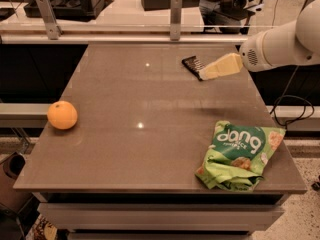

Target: Move rxbar chocolate near orange

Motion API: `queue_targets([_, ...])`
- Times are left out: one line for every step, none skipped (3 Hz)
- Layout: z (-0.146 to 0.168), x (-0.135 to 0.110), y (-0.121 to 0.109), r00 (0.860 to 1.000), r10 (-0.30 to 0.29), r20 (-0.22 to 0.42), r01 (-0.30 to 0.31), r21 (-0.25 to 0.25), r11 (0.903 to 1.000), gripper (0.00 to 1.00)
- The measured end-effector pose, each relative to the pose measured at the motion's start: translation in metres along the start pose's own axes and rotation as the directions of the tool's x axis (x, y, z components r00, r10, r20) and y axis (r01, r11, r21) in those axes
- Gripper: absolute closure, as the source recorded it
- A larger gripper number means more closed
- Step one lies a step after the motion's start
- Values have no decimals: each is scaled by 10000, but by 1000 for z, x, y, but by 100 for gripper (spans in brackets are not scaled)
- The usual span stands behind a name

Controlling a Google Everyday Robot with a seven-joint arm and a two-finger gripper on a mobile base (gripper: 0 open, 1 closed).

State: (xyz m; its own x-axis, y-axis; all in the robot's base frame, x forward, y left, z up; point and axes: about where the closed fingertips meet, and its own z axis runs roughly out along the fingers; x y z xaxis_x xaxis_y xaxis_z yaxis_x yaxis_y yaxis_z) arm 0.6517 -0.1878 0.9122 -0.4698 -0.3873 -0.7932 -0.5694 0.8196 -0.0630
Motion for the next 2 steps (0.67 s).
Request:
queue_targets([32,-9,-5,9966,517,637,-494,-383,9980,0])
queue_targets([58,-8,-10,9914,964,888,-920,-517,9944,0])
